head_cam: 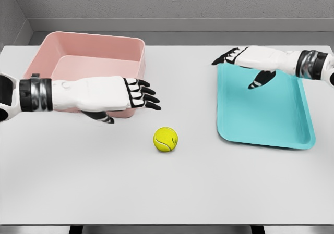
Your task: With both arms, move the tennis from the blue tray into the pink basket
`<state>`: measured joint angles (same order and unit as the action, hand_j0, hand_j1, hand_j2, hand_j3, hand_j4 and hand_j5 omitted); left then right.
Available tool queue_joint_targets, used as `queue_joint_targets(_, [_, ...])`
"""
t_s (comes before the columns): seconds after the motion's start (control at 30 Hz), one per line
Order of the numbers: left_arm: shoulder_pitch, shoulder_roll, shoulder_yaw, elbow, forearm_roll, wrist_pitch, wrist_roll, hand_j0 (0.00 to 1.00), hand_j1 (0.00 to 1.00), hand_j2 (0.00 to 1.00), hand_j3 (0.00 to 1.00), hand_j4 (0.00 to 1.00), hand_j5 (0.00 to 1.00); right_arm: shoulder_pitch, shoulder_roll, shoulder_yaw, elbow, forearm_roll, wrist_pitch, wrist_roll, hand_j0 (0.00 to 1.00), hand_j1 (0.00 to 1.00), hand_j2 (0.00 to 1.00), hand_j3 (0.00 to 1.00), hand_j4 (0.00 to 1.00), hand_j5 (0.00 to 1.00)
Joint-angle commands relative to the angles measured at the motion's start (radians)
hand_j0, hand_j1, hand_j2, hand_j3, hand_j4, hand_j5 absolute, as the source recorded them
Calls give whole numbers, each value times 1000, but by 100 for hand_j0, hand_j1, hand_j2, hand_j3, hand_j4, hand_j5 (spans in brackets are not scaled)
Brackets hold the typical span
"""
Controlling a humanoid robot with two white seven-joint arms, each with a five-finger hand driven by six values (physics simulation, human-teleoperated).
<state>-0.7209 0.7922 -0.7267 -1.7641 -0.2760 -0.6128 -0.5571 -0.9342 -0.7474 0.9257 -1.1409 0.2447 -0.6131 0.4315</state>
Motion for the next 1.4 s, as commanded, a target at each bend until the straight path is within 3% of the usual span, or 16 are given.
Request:
queue_joint_targets(0.0, [-12, -71, -68, 0, 4, 2, 17, 100, 100, 100, 100, 100, 100, 0, -3, -13, 12, -7, 2, 0, 100, 100, 100, 100, 100, 100])
queue_joint_targets(0.1, [-61, -142, -154, 0, 1, 2, 10, 100, 100, 100, 100, 100, 100, 12, -1, -16, 12, -7, 2, 0, 100, 100, 100, 100, 100, 100])
queue_joint_targets(0.17, [-84, -145, -201, 0, 0, 2, -33, 100, 100, 100, 100, 100, 100, 12, -3, -16, 10, -7, 2, 0, 100, 100, 100, 100, 100, 100])
queue_joint_targets(0.37, [-92, -134, -201, 5, 17, 2, -54, 100, 100, 100, 100, 100, 100, 11, -3, -16, 12, -7, 2, -2, 100, 100, 100, 100, 100, 100])
queue_joint_targets(0.6, [-97, -143, -200, 80, 152, 15, -54, 100, 100, 100, 100, 100, 100, 11, -3, -18, 12, -7, 2, -2, 100, 100, 100, 100, 100, 100])
queue_joint_targets(0.8, [-106, -177, -227, 114, -9, 45, -54, 100, 100, 100, 100, 100, 100, 12, -3, -18, 12, -7, 2, -2, 100, 100, 100, 100, 100, 100])
queue_joint_targets(0.83, [-109, -177, -264, 114, -19, 45, -54, 100, 100, 100, 100, 100, 100, 11, -3, -18, 21, -7, 2, -2, 100, 100, 100, 100, 100, 100])
queue_joint_targets(1.17, [-106, -225, -267, 242, -38, 44, -54, 100, 100, 100, 100, 100, 100, 12, -1, -19, 26, -7, 2, -2, 100, 100, 100, 100, 100, 100])
queue_joint_targets(1.37, [-89, -257, -269, 249, -42, 39, -54, 100, 100, 100, 100, 100, 100, 12, 0, -25, 26, -7, 2, -2, 100, 100, 100, 100, 100, 100])
